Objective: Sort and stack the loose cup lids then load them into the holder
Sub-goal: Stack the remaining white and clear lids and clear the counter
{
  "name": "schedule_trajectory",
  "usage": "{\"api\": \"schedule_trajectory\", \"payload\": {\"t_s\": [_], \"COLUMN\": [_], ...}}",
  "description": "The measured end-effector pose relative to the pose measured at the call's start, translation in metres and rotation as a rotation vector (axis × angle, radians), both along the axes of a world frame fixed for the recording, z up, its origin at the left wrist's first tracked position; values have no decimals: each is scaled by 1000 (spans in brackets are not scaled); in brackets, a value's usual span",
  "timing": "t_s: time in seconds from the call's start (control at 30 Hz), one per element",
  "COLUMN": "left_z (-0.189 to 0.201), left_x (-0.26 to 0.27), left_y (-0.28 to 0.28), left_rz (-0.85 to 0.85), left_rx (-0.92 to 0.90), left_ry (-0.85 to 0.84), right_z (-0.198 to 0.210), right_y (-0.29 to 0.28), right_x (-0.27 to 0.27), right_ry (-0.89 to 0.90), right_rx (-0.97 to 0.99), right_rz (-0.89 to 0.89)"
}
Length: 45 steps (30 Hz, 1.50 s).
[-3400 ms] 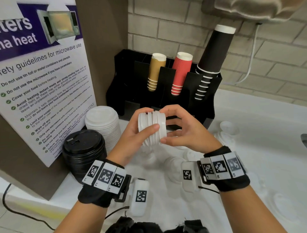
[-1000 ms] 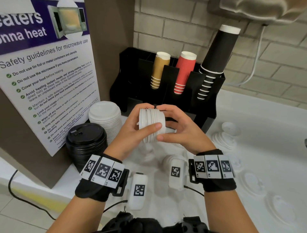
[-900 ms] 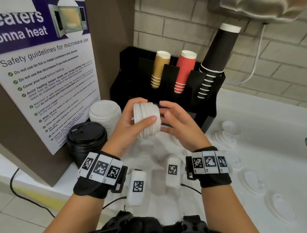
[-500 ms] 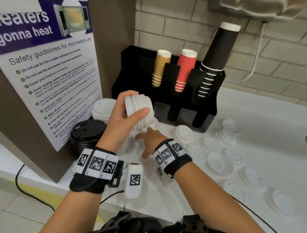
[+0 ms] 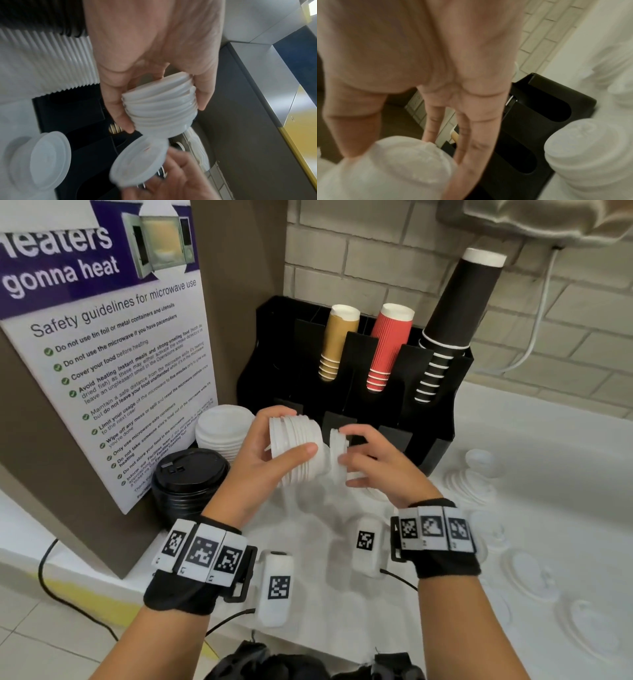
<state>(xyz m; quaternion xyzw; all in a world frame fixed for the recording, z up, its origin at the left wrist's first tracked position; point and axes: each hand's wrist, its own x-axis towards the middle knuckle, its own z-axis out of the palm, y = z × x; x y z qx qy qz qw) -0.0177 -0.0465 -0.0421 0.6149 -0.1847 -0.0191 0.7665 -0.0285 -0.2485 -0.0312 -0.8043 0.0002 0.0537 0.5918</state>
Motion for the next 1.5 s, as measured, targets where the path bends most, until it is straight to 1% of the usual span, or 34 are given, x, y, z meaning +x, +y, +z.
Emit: {"api": "schedule_trajectory", "payload": {"t_s": [0.07,0.17,0.3,0.6,0.93,1.03,1.1,1.13,1.17,1.2,1.23,1.33,1.37,1.43,1.5], "left_z": [-3,-3,-2,-2,-2,0,3,4,6,8,10,14,14,14,14], "left_x": [0,1,2,8,20,24,27,29,31,34,36,41,43,44,45], "left_y": [-5,-11,-15,-19,-18,-18,-19,-19,-18,-18,-17,-18,-19,-18,-17], "left_rz": [-28,-49,-48,-29,-67,-47,-20,2,23,40,50,55,52,44,43], "left_rx": [38,56,24,-29,16,-1,-26,-42,-59,-76,-89,-85,-84,-99,-109], "left_ry": [10,28,32,38,9,-4,-18,-25,-31,-37,-42,-47,-45,-35,-25], "right_z": [8,18,21,20,24,25,24,23,21,18,14,-4,-11,-22,-31], "right_y": [-3,-2,4,7,4,1,-1,0,2,5,8,29,37,50,59], "right_x": [-6,-10,-10,-4,10,18,26,33,41,50,61,89,96,108,113], "right_ry": [-43,-89,-106,-104,-101,-100,-80,-67,-51,-36,-20,92,131,188,229], "right_rx": [145,222,220,223,179,221,284,273,203,81,-83,-675,-828,-1055,-1205], "right_rz": [49,126,159,163,225,249,200,140,69,16,16,252,308,369,460]}}
